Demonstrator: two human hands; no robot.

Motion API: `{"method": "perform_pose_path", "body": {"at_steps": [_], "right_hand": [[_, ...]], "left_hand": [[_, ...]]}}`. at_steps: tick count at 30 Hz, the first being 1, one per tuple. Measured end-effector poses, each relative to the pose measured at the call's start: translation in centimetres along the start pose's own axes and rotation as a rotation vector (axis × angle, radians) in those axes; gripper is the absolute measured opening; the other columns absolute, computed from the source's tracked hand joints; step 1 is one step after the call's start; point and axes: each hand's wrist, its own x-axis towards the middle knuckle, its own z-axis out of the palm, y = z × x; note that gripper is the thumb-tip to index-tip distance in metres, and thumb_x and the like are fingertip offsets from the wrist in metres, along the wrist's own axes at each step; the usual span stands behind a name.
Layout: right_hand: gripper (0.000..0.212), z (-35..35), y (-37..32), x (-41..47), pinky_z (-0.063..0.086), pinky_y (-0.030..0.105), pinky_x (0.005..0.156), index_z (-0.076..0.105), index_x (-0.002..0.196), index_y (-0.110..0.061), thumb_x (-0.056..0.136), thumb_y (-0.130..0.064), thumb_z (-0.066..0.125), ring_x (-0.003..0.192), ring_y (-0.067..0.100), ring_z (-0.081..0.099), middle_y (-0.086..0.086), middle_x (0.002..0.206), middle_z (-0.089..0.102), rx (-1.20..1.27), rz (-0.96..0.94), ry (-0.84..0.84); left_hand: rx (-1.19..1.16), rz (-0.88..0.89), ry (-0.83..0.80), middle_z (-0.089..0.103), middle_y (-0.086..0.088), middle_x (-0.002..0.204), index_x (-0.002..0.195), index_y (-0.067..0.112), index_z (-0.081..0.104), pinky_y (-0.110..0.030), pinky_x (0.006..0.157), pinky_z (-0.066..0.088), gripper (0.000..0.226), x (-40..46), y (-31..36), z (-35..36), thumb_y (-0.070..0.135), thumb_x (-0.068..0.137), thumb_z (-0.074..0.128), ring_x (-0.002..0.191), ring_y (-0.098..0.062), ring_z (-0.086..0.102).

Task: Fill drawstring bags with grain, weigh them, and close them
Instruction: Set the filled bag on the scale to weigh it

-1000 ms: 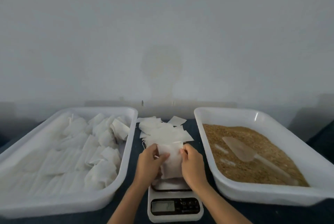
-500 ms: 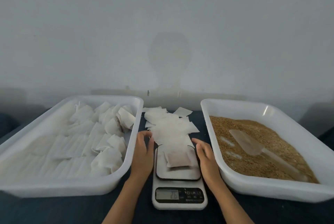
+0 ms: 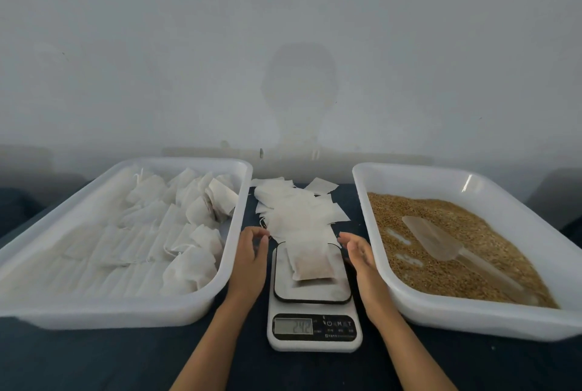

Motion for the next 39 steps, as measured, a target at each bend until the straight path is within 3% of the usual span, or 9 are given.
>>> {"method": "perform_pose_path", "body": {"at_steps": [9,12,15,18,22,27,32,36,39], "right_hand": [[0.024,0.7,-0.3,0.9,0.043,0.009,0.086,0.056,0.119,-0.005,0.097,-0.007,0.045,0.109,0.010,0.056,0.008,0.116,0.060,-0.056,-0.022,-0.048],[0.023,1.3,-1.1,2.0,0.043,0.008,0.080,0.055,0.116,-0.016,0.094,-0.010,0.054,0.105,0.007,0.058,-0.002,0.107,0.062,-0.148,-0.016,-0.064],[0.031,1.8,-1.6,2.9,0.042,0.006,0.071,0.052,0.116,-0.021,0.089,-0.011,0.063,0.095,0.000,0.059,-0.009,0.096,0.063,-0.244,-0.006,-0.059],[0.036,2.4,-2.1,3.4,0.042,0.006,0.064,0.053,0.111,-0.020,0.083,-0.004,0.068,0.084,0.002,0.059,-0.001,0.088,0.063,-0.300,0.008,-0.060],[0.030,3.1,-3.7,3.4,0.043,0.008,0.065,0.059,0.103,-0.014,0.081,0.006,0.065,0.078,0.010,0.060,0.002,0.077,0.062,-0.291,-0.079,-0.042],[0.028,5.0,-8.0,4.4,0.045,0.007,0.070,0.058,0.095,-0.022,0.085,0.004,0.061,0.078,0.000,0.059,0.000,0.081,0.061,-0.192,-0.240,-0.061],[0.022,8.2,-11.8,6.8,0.045,0.009,0.073,0.055,0.097,-0.025,0.090,-0.005,0.059,0.084,-0.002,0.058,-0.010,0.090,0.061,-0.154,-0.332,-0.129],[0.022,11.5,-12.7,9.0,0.044,0.015,0.078,0.051,0.105,-0.021,0.093,-0.003,0.050,0.093,0.007,0.058,-0.006,0.099,0.060,-0.241,-0.291,-0.218],[0.025,13.8,-12.5,9.7,0.047,0.024,0.087,0.050,0.106,-0.019,0.094,0.001,0.039,0.097,0.013,0.059,-0.002,0.100,0.063,-0.324,-0.262,-0.317]], "left_hand": [[0.030,0.048,-0.129,0.059,0.006,0.104,0.106,0.018,0.057,-0.021,0.089,0.042,0.014,0.2,1.1,0.3,0.014,0.092,0.056,0.102,-0.012,0.055],[0.100,0.031,-0.337,0.050,0.001,0.130,0.130,0.012,0.047,-0.010,0.096,0.036,0.045,0.5,2.0,1.0,0.029,0.091,0.060,0.120,-0.009,0.045],[0.264,0.011,-0.419,0.040,-0.001,0.143,0.141,0.015,0.034,-0.028,0.109,0.034,0.071,1.0,3.1,1.8,0.043,0.084,0.065,0.131,-0.015,0.038],[0.435,-0.024,-0.477,0.040,-0.004,0.143,0.143,0.016,0.027,-0.029,0.108,0.029,0.082,1.4,4.2,2.1,0.051,0.080,0.066,0.131,-0.020,0.037],[0.758,0.044,-0.452,0.049,-0.007,0.132,0.135,0.011,0.031,-0.033,0.101,0.035,0.068,1.2,6.2,2.1,0.051,0.086,0.056,0.121,-0.023,0.046],[0.757,0.107,-0.229,0.055,-0.002,0.095,0.106,0.014,0.048,-0.028,0.067,0.035,0.020,2.5,10.0,0.1,0.028,0.093,0.044,0.089,-0.024,0.058],[0.758,0.100,-0.147,0.062,-0.004,0.101,0.090,0.020,0.056,-0.027,0.071,0.039,0.011,7.6,12.0,-5.1,0.030,0.087,0.054,0.095,-0.026,0.060],[0.711,-0.026,-0.153,0.065,-0.006,0.109,0.101,0.018,0.063,-0.029,0.076,0.041,0.021,11.6,10.2,-9.6,0.028,0.083,0.066,0.103,-0.027,0.059],[0.655,-0.138,-0.141,0.066,-0.010,0.108,0.100,0.017,0.061,-0.029,0.068,0.049,0.019,13.5,7.3,-11.3,0.027,0.084,0.066,0.092,-0.028,0.064]]}}
